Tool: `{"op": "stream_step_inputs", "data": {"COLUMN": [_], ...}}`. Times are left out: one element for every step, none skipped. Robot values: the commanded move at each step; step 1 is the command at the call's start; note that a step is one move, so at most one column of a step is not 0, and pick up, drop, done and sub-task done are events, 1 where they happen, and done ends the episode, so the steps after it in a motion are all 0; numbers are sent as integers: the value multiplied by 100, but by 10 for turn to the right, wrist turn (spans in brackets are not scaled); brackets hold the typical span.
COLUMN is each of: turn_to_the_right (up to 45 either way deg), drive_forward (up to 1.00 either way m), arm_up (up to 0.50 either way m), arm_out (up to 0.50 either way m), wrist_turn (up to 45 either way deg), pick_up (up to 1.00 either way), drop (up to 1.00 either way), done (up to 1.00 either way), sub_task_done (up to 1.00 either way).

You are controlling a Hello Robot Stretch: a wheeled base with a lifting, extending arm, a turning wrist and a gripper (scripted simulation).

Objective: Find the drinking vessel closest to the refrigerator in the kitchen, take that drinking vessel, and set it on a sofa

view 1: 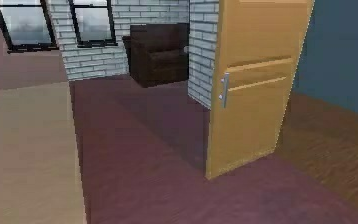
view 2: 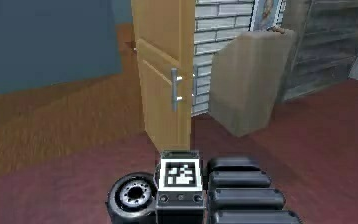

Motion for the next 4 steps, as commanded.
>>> {"op": "stream_step_inputs", "data": {"turn_to_the_right": [0, 0, 0, 0], "drive_forward": [100, 100, 100, 65], "arm_up": [0, 0, 0, 0], "arm_out": [0, 0, 0, 0], "wrist_turn": [0, 0, 0, 0], "pick_up": [0, 0, 0, 0], "drop": [0, 0, 0, 0], "done": [0, 0, 0, 0], "sub_task_done": [0, 0, 0, 0]}}
